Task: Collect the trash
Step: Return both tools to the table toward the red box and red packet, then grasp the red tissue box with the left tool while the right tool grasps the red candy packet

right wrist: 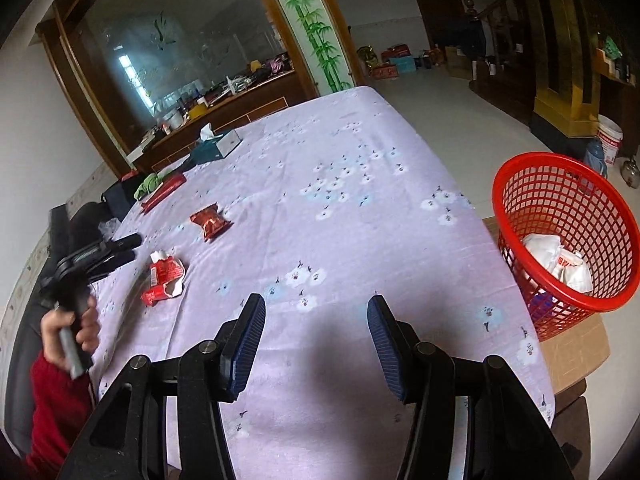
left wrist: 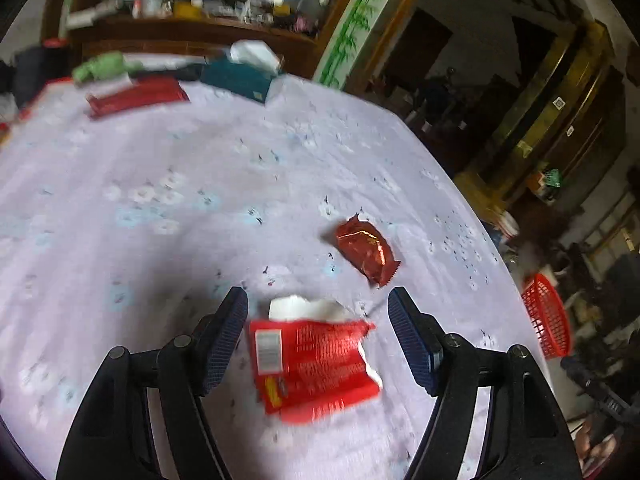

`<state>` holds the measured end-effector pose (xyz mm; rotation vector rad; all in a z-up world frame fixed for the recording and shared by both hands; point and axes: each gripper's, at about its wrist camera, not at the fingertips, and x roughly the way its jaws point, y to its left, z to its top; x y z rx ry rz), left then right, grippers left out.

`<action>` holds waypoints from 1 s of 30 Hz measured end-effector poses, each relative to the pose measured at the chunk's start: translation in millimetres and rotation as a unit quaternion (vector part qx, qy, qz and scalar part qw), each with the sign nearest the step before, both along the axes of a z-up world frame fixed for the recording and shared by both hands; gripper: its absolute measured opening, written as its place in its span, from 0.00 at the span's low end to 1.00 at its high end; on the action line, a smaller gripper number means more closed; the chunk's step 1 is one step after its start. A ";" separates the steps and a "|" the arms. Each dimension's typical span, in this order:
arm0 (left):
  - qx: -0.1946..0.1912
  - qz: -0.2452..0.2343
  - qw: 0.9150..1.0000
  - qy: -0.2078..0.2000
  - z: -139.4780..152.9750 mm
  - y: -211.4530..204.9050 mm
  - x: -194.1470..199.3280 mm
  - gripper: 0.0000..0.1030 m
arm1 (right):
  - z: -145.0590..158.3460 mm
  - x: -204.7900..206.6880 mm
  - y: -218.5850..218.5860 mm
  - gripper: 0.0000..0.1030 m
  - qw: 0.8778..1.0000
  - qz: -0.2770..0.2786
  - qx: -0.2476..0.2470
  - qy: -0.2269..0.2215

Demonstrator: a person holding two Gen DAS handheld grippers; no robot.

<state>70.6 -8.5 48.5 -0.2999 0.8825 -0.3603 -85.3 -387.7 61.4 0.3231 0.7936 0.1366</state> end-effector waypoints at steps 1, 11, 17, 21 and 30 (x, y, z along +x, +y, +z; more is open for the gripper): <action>-0.013 -0.015 1.000 0.009 -5.3 -3.8 7.3 0.69 | 0.4 -0.7 1.3 0.55 1.000 0.000 -0.001 0.000; -0.040 -0.125 0.990 0.049 -24.0 -28.0 -19.5 0.69 | -2.7 4.1 -4.7 0.56 1.000 -0.004 0.003 0.007; 0.006 -0.167 0.986 0.015 -22.4 -49.9 -78.3 0.69 | -7.4 9.1 -0.8 0.56 1.000 0.004 0.008 0.011; 0.006 -0.162 0.987 0.008 -22.9 -59.3 -81.0 0.62 | -8.7 11.3 6.4 0.56 1.000 0.014 0.010 0.013; 0.020 -0.130 0.990 0.053 -41.7 -83.1 -65.0 0.16 | -4.4 14.7 20.5 0.56 1.000 0.029 0.000 0.012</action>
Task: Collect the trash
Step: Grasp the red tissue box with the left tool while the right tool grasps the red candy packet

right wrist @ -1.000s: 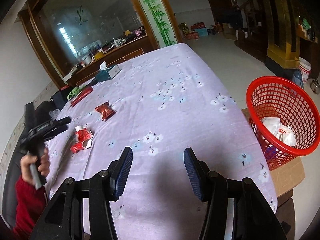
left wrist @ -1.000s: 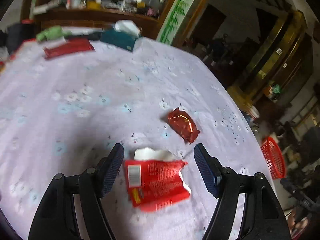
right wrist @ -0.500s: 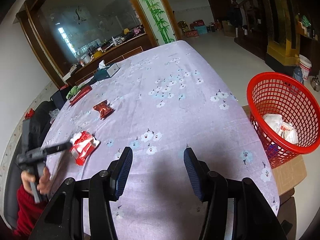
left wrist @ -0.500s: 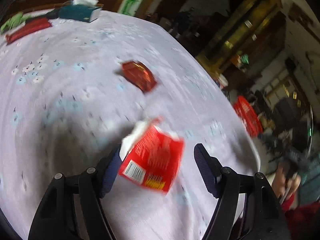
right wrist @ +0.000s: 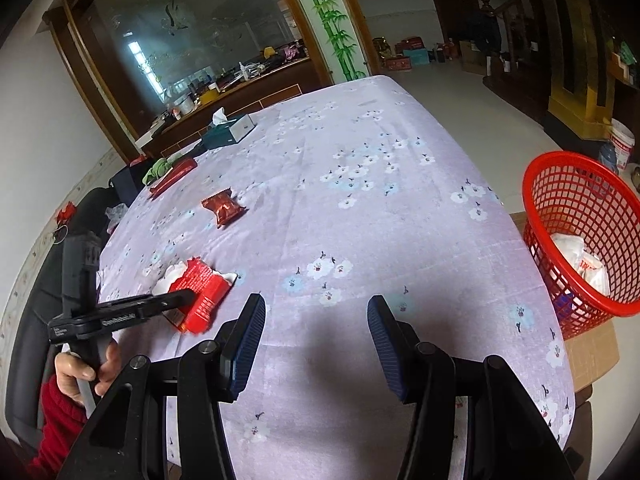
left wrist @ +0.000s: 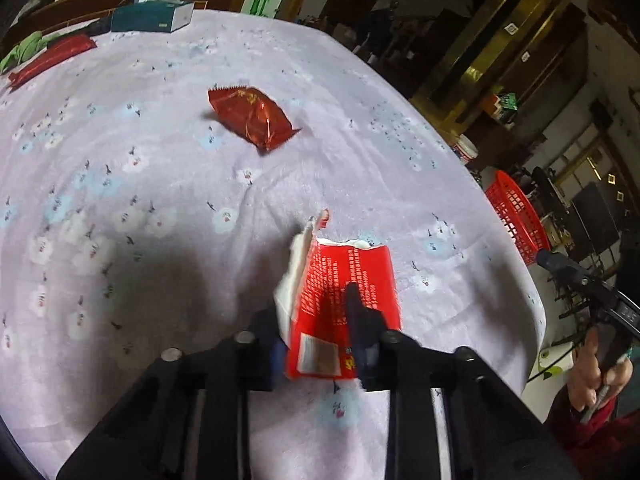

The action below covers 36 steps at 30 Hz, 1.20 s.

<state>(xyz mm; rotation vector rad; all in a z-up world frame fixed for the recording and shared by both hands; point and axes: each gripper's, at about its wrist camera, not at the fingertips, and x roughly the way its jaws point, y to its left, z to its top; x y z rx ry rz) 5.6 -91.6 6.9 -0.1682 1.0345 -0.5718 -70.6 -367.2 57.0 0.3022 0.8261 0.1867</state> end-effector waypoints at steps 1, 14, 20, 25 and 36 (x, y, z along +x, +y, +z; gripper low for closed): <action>0.008 0.009 1.000 -0.004 -0.8 -1.5 -0.2 0.08 | 0.6 2.7 2.2 0.56 1.000 0.001 -0.001 0.001; 0.026 0.117 0.985 -0.121 42.9 42.7 -54.4 0.04 | 16.0 90.0 90.7 0.55 0.994 0.097 -0.051 0.013; 0.028 0.167 0.974 -0.151 52.7 77.2 -64.3 0.04 | -6.2 158.0 139.9 0.55 0.989 0.116 -0.087 0.033; 0.035 0.180 0.970 -0.160 51.0 89.2 -63.9 0.04 | -23.6 199.1 167.2 0.55 0.984 0.137 -0.107 0.040; 0.037 0.189 0.968 -0.161 48.8 91.8 -57.0 0.04 | -50.8 218.1 195.2 0.33 0.975 0.161 -0.145 0.054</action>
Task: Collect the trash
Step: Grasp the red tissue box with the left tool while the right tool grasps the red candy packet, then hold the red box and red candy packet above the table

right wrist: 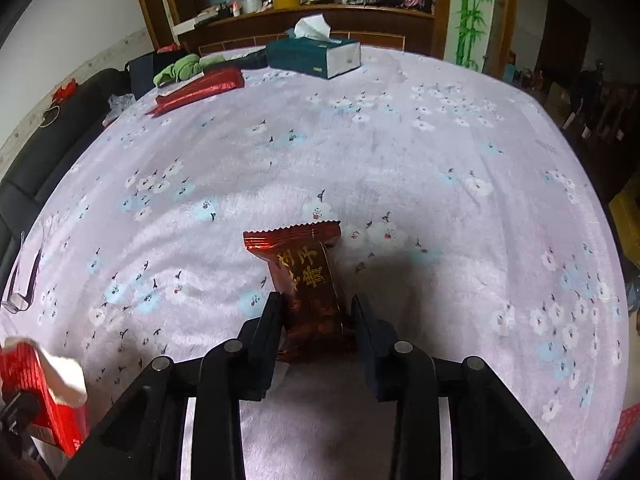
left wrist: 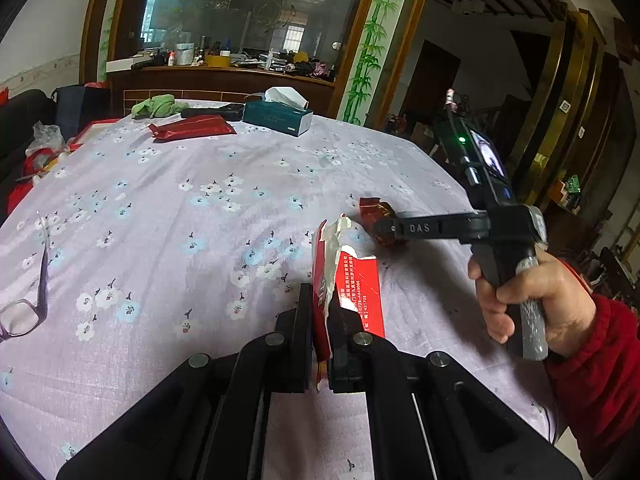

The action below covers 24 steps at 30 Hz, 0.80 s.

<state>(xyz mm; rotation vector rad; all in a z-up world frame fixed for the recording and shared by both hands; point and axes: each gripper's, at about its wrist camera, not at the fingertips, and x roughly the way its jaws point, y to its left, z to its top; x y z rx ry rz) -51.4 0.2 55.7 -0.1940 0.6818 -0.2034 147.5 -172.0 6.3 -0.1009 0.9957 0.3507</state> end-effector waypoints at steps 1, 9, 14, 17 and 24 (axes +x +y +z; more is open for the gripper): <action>0.003 0.002 1.000 -0.001 0.4 -1.5 -0.5 0.04 | 0.9 -4.2 -1.7 0.33 1.000 -0.002 0.004 0.001; 0.017 0.003 1.000 -0.020 8.9 -23.7 -13.0 0.04 | 31.1 -88.2 -31.6 0.33 0.998 -0.028 0.043 -0.021; 0.035 -0.005 0.999 -0.028 9.7 -50.9 -23.4 0.04 | 42.4 -142.3 -59.7 0.33 0.996 -0.056 0.052 -0.050; 0.042 -0.015 0.999 -0.026 6.8 -67.0 -26.4 0.04 | 43.1 -166.3 -82.0 0.34 0.993 -0.085 0.063 -0.060; 0.078 -0.031 0.996 -0.033 3.2 -98.0 -29.5 0.04 | 35.8 -189.4 -102.1 0.34 0.990 -0.104 0.079 -0.053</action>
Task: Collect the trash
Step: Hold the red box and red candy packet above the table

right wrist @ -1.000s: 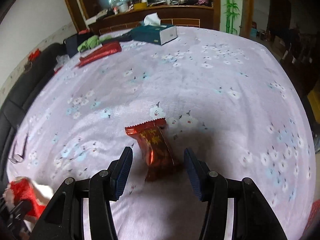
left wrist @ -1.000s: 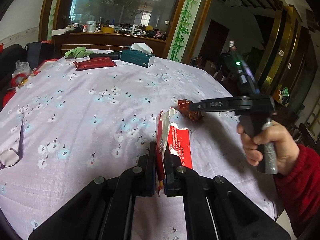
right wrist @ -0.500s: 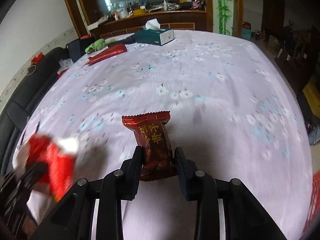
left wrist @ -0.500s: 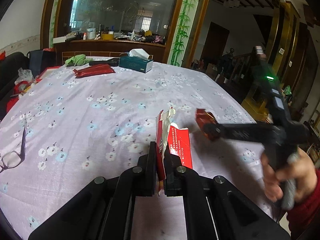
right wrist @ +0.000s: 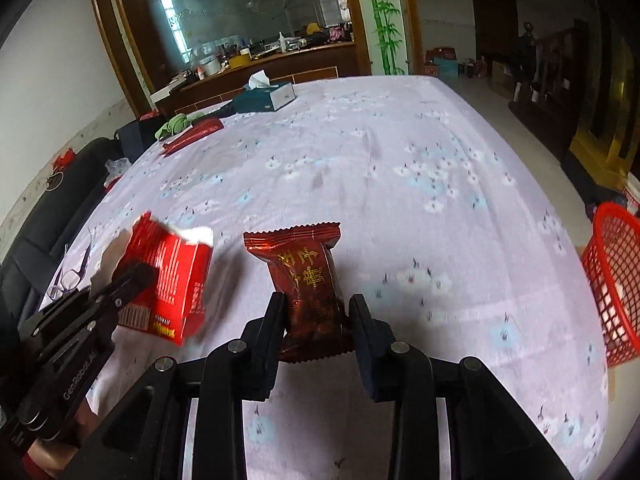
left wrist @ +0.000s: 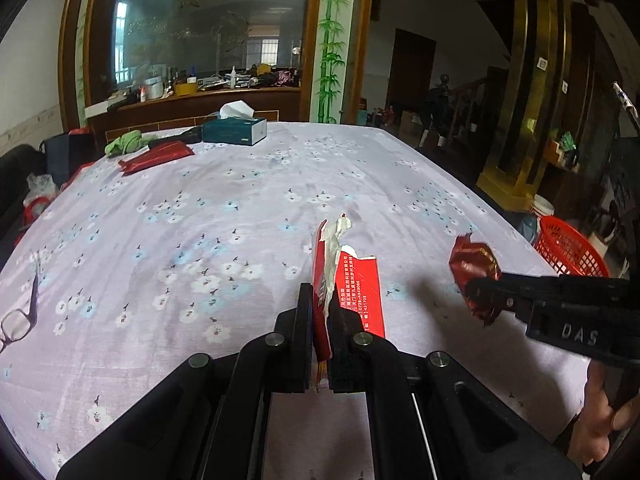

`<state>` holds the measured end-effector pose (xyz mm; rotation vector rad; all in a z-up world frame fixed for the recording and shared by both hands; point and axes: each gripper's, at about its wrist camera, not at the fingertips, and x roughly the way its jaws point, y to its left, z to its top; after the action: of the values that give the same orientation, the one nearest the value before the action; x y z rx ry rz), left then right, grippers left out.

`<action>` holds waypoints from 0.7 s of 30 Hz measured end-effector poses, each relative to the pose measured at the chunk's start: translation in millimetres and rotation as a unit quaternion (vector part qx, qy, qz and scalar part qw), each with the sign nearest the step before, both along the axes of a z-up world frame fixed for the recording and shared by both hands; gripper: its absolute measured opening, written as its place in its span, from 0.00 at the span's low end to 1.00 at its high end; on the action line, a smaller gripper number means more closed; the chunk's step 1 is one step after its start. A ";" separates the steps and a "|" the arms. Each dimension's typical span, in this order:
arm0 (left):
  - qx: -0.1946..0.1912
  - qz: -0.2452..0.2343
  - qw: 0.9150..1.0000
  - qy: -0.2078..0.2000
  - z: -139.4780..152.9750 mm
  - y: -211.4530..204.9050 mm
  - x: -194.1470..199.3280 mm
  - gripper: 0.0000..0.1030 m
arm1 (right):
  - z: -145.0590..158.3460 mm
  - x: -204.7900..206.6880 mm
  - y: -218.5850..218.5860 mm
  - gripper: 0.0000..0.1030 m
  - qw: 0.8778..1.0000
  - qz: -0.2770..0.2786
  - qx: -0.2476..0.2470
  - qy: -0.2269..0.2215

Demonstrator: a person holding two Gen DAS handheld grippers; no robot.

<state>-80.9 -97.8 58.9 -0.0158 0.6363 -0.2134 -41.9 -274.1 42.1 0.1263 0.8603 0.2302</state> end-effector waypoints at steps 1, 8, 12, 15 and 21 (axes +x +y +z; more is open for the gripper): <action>0.006 0.000 1.000 -0.002 0.3 -2.6 -0.8 0.04 | -1.1 -0.9 -0.4 0.34 1.000 -0.001 0.001 0.001; 0.032 0.008 0.999 -0.016 3.8 -8.0 -3.4 0.04 | -2.0 -1.5 -1.2 0.34 1.000 0.002 0.009 0.000; 0.037 0.009 0.999 -0.017 3.9 -8.3 -3.4 0.04 | -1.4 -1.9 -1.2 0.34 1.000 0.003 0.009 0.001; 0.039 0.010 0.999 -0.019 4.0 -8.0 -4.1 0.04 | -1.0 -2.4 -1.1 0.34 1.000 0.001 0.009 0.000; 0.044 0.011 0.999 -0.021 5.8 -9.5 -5.9 0.04 | -1.6 -4.4 -1.4 0.34 1.000 0.001 0.010 0.000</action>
<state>-86.8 -107.3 64.7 0.0659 0.6026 -0.1648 -46.3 -275.5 40.5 0.1433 0.8594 0.2410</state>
